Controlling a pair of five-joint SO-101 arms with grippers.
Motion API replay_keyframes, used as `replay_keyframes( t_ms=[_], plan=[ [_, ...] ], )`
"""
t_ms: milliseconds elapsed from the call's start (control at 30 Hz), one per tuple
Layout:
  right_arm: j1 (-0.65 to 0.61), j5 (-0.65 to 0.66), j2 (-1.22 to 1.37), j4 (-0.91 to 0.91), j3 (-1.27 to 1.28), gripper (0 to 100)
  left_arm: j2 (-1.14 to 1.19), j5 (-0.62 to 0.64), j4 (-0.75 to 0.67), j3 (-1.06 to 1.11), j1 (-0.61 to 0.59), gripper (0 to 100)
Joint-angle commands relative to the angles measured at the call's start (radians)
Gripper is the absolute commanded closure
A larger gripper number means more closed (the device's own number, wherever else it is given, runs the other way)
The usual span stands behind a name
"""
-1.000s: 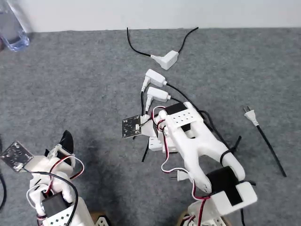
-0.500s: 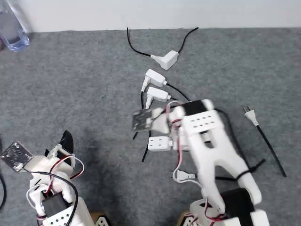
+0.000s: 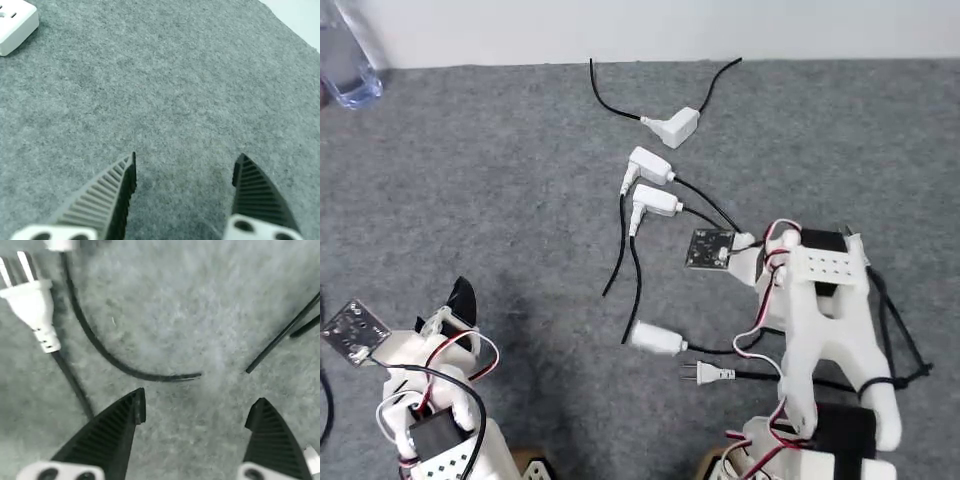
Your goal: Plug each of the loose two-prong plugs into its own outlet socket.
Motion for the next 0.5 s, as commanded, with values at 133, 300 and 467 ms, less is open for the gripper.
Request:
replay_keyframes(
  t_ms=[133, 300, 467],
  plan=[
    [0.041, 0.011, -0.062, -0.062, 0.002, 68.5, -0.003, -0.008, 0.005, -0.007, 0.005, 70],
    [0.125, 0.066, -0.117, -0.027, 0.011, 68.5, -0.003, -0.008, 0.005, -0.007, 0.005, 70],
    [0.191, 0.129, -0.116, -0.035, 0.041, 68.5, -0.003, -0.008, 0.005, -0.007, 0.005, 70]
  ],
)
